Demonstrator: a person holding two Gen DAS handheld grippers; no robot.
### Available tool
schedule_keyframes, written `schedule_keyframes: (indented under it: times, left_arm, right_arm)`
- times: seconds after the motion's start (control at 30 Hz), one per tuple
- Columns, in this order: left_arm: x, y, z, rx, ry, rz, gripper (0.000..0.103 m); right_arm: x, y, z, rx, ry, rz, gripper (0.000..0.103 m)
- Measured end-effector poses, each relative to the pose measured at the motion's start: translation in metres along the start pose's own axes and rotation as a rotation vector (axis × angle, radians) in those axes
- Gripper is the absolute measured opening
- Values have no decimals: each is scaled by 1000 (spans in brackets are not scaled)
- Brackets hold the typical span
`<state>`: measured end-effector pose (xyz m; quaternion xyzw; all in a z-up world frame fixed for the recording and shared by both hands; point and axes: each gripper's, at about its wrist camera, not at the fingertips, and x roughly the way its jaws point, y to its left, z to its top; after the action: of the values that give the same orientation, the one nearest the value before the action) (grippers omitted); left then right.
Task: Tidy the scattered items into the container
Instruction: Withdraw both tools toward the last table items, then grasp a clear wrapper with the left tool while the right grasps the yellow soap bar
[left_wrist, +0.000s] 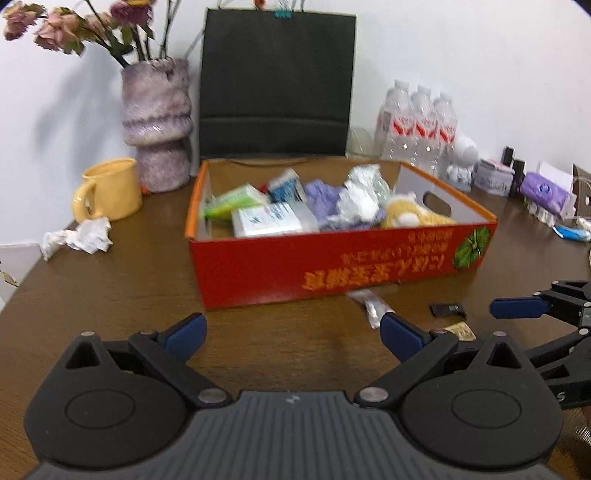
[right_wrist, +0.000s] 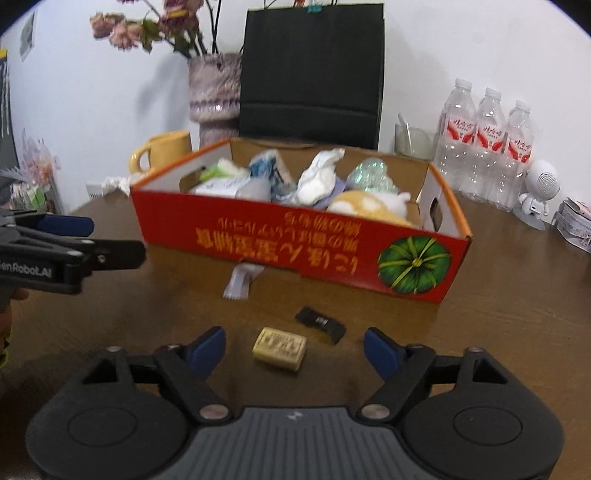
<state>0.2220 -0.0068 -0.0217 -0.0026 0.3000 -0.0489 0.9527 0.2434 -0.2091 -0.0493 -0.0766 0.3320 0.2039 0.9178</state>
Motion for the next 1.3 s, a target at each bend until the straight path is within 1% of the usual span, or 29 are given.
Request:
schedule_keyframes:
  times: [0.07,0.17,0.23,0.27,0.3,0.33,0.4,0.47,0.5,0.53,0.57,0.6,0.67,0.7,0.73,0.87,1.1,1.3]
  left_arm:
    - [7,-7,0,-7,15,-9,101]
    - [22,-17,4,-27,44,-21,100]
    - [34,-25,6,-41,69,-21,96]
    - [40,-29,7,-47,78,-18,94]
    - [45,-32,9,-51,85,-12,92]
    - [50,-36,10,-51,86,-4,88]
    - [59,-44,13,-39,80,17,84]
    - [67,-50,15,-34,89,27,75]
    - [71,-53,16,-36,101,22,66]
    - [74,-55,17,-36,111,19,59]
    - [75,-58,17,-22,104,35,55]
    - [76,-61,17,-10,101,42,46]
    - [75,-64,16,8,96,43,34]
    - [74,-65,15,15,95,43,22]
    - [74,-65,15,18,94,39,19]
    - [72,-68,13,40,85,35,19]
    - [70,-68,11,52,81,25,19]
    - [69,-69,10,68,75,20,19]
  right_arm:
    - [4,3,-1,7,6,-5,73]
    - [7,6,-2,15,2,-19,67]
    - [9,5,-1,26,4,-17,57]
    - [10,4,-1,34,6,-10,55]
    - [11,2,-1,43,9,-3,50]
    - [12,0,0,49,13,3,41]
    - [13,-3,-1,53,18,17,31]
    - [12,-5,-2,43,16,18,31]
    - [12,-7,-3,38,15,16,31]
    - [11,-9,-3,36,13,17,31]
    - [11,-11,-3,36,12,18,31]
    - [10,-14,-3,36,10,19,30]
    - [9,-19,-4,35,5,13,30]
    - [9,-21,-4,36,5,9,30]
    - [9,-24,-4,38,5,5,30]
    - [10,-33,-6,56,8,-2,30]
    - [10,-30,-6,45,3,-7,30]
    - [11,-31,-4,68,-4,-35,30]
